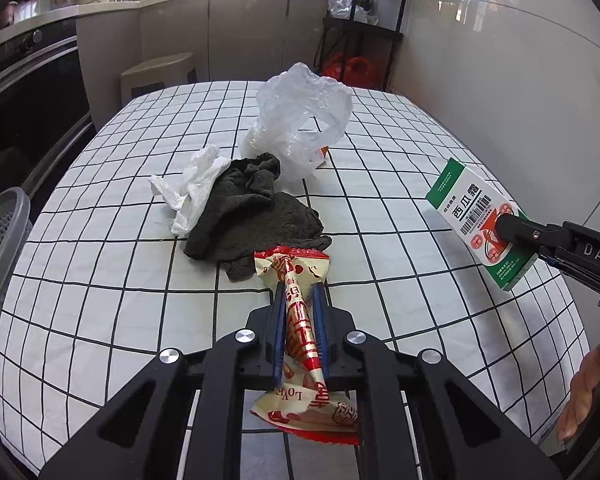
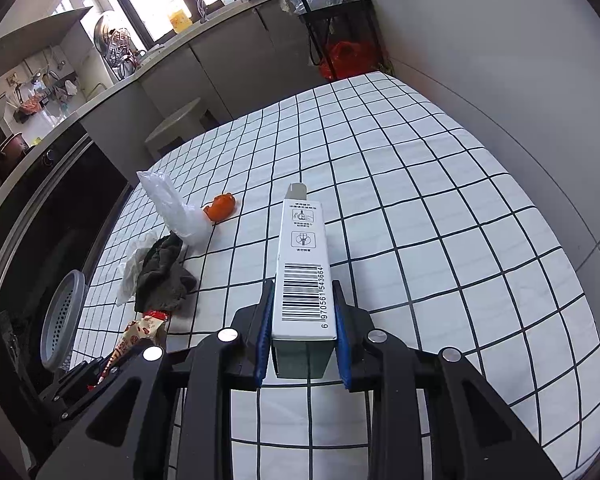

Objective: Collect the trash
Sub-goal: 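Carry the snack wrapper and juice carton with both grippers over the wastebasket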

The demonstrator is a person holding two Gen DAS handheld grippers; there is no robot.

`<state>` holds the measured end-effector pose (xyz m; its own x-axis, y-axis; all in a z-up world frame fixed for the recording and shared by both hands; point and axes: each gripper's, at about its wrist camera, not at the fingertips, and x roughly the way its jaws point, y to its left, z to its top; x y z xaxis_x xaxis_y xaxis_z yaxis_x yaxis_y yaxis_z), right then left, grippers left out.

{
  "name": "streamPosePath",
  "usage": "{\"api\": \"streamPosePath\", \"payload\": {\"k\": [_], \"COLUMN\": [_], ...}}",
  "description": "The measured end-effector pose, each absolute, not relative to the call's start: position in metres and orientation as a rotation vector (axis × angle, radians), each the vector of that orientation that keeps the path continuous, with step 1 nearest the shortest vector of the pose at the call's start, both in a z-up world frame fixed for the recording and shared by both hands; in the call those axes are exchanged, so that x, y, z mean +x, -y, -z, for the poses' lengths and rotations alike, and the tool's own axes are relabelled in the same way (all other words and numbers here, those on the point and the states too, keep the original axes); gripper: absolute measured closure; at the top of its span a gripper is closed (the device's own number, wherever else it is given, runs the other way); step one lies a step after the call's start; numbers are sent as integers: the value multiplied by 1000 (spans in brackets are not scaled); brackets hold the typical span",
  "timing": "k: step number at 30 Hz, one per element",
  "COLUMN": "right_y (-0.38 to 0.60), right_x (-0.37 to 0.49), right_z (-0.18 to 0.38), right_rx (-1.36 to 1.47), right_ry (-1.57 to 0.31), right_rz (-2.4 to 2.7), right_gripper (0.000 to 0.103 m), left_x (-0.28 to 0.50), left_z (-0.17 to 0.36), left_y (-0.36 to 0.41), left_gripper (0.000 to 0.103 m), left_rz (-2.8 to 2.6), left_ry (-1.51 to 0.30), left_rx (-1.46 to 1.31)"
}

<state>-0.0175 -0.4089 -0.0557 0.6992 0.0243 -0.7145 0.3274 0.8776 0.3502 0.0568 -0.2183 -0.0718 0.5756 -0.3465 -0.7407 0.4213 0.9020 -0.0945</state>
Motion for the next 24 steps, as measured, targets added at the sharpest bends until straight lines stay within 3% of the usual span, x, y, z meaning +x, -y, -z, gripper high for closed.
{"api": "streamPosePath", "payload": {"k": [24], "right_y": [298], "right_x": [26], "right_z": [21], "right_rx": [375], "right_ry": [-761], "right_rz": [-47], "right_gripper": [77], "left_x": [70], "left_z": [17], "left_y": [75], "left_gripper": [90], "left_rz": [224], "left_ry": [-743], "left_rx": [32]}}
